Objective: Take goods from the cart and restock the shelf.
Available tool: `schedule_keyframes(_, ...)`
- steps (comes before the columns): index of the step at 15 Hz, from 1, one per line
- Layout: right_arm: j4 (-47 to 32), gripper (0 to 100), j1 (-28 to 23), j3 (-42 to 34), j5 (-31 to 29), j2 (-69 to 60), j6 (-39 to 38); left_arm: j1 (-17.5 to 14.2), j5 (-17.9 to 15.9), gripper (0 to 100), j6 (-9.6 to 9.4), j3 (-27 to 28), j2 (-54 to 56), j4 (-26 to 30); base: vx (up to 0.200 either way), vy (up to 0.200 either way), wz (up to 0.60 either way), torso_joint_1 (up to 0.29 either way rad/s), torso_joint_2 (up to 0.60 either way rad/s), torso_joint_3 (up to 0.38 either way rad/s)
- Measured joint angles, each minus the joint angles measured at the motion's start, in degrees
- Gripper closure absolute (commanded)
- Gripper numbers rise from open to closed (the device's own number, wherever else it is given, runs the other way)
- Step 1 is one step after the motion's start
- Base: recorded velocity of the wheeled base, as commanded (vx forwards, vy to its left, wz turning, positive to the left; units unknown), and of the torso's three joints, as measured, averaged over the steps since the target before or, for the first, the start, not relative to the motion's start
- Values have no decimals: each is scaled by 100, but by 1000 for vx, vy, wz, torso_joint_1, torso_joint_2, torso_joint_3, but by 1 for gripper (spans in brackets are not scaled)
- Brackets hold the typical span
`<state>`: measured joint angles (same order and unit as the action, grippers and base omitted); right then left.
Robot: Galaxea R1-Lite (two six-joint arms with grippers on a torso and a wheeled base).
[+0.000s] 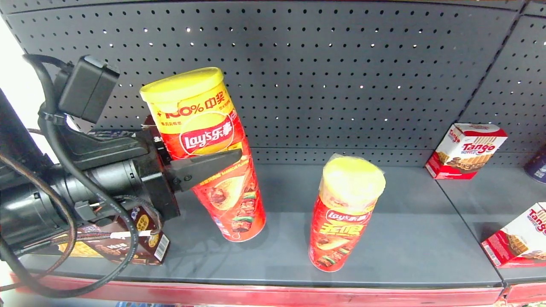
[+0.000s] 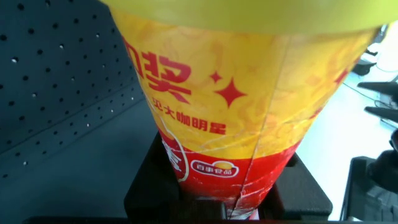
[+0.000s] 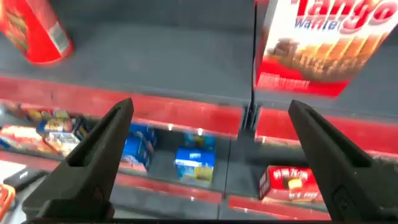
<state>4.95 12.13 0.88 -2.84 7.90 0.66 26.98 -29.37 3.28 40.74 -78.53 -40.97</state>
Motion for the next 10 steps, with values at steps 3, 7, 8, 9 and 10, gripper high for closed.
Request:
schedule_keyframes(3,-284,0,256,-55,305,-200,104,4,2,100,0,-95,135,-7,0,0,0,0,0,0)
schedule_keyframes(7,-184,0,831,-72,300,-652,-12,11,0,100,-2,-100,201,-5,0,0,0,0,0,0)
schedule_keyframes(8,-255,0,862,-77,300,-706,-22,11,2,100,2,-106,205,-2,0,0,0,0,0,0)
schedule_keyframes(9,-444,0,887,-80,291,-746,-12,15,0,100,2,-111,212,2,0,0,0,0,0,0)
schedule_keyframes(10,-517,0,909,-80,284,-768,-15,15,2,100,-2,-124,213,11,0,0,0,0,0,0)
